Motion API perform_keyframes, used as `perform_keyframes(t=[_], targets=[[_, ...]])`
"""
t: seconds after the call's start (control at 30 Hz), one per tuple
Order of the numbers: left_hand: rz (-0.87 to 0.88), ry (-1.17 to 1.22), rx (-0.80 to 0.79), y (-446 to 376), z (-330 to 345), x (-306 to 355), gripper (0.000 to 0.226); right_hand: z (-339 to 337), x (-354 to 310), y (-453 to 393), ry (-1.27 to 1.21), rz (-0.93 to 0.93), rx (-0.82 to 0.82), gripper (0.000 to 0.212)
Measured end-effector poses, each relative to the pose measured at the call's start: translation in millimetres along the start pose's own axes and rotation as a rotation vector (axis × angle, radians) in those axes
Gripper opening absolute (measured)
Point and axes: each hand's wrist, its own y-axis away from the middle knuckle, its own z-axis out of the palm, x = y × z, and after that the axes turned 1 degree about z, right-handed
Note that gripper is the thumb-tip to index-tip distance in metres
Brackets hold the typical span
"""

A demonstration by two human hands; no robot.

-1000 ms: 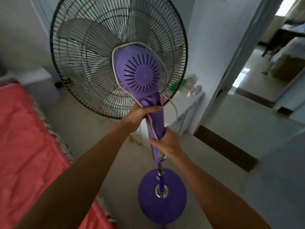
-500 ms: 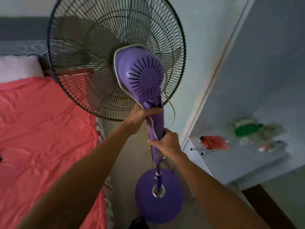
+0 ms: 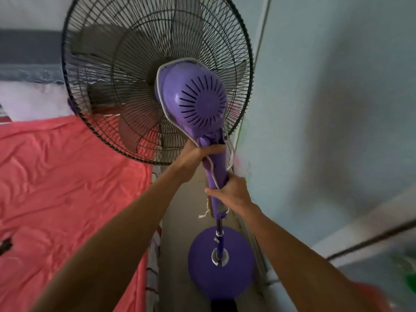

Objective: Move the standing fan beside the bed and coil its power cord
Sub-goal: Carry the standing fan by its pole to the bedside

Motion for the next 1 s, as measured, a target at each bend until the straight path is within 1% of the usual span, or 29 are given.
perform_keyframes(t=[0.07,0.13,0.27,0.37,0.53,0.57,0.63,0.73,0.8,0.9,1.0], targets=[[-0.001,0.013,0.055,-45.1,-12.6,-2.1,0.036,7.5,-2.4,-51.9,0.0,-0.023,-0.026,0.047],[-0.014,0.017,0.103,-80.7,-20.8,-1.7,0.043,11.6,-7.6,-93.8,-0.004,-0.039,-0.045,0.048],[-0.039,-0.002,0.163,-168.4,-49.9,-6.2,0.042,32.4,-15.5,-197.7,-0.027,-0.054,-0.108,0.049],[-0.037,0.0,0.202,-222.3,-76.8,-8.6,0.05,47.1,-27.9,-261.5,-0.041,-0.065,-0.152,0.048],[-0.039,-0.005,0.245,-311.7,-123.5,-16.9,0.053,76.0,-50.5,-360.0,-0.011,-0.059,-0.209,0.053],[-0.039,-0.004,0.254,-345.8,-143.2,-21.4,0.053,90.2,-57.6,-396.1,-0.003,-0.064,-0.208,0.053],[-0.031,-0.006,0.255,-367.6,-156.1,-25.1,0.046,97.1,-63.2,-420.1,0.002,-0.065,-0.24,0.053],[-0.04,0.003,0.249,-431.1,-194.3,-37.6,0.043,122.5,-75.2,-484.0,0.017,-0.046,-0.235,0.053],[-0.058,0.007,0.255,-468.7,-216.5,-39.2,0.046,136.3,-84.8,-526.4,0.032,-0.038,-0.231,0.054],[-0.068,-0.002,0.274,-513.7,-237.2,-38.7,0.062,153.7,-93.3,-579.3,0.036,-0.028,-0.27,0.055],[-0.08,0.002,0.32,-553.2,-253.2,-40.2,0.062,168.0,-99.1,-628.3,0.036,-0.019,-0.293,0.058]])
